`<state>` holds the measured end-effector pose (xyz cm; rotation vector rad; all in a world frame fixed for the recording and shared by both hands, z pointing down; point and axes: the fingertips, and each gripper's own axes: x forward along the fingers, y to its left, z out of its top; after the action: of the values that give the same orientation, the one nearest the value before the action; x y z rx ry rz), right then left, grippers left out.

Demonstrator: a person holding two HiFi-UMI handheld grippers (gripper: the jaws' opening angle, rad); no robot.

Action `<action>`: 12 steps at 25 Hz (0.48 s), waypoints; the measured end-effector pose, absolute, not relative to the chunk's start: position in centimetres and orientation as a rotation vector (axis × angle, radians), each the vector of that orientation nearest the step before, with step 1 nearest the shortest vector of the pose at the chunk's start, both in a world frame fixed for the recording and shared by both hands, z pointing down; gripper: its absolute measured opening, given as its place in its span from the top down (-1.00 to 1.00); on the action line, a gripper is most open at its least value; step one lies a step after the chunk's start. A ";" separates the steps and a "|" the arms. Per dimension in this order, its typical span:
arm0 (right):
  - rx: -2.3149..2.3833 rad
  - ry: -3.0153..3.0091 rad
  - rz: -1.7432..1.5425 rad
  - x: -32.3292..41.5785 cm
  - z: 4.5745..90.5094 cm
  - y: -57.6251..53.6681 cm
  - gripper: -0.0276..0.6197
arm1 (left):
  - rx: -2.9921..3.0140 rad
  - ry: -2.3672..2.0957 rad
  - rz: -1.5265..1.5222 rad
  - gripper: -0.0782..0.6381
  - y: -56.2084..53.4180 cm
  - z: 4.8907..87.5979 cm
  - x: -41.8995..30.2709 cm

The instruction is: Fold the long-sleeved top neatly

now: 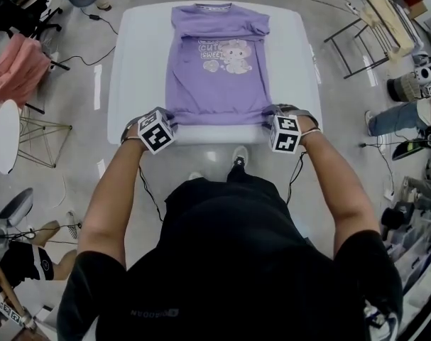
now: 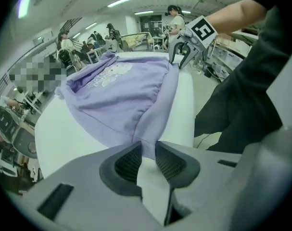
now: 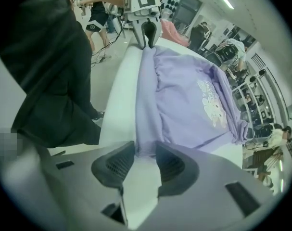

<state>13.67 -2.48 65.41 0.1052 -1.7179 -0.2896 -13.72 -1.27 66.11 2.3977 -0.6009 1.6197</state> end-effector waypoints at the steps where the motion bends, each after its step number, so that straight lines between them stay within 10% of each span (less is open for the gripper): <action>1: 0.104 -1.725 -0.276 13.7 65.4 -2.6 0.45 | 2.386 -0.606 1.598 0.53 -1.4 66.1 -13.8; 12: 0.241 -1.807 -0.263 13.1 65.9 -1.9 0.84 | 2.322 -0.847 1.479 0.71 -2.2 65.9 -16.2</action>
<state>13.14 -1.94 65.87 0.2410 -1.8070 -0.2634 -16.19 -2.16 65.94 2.3224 -0.8475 1.4788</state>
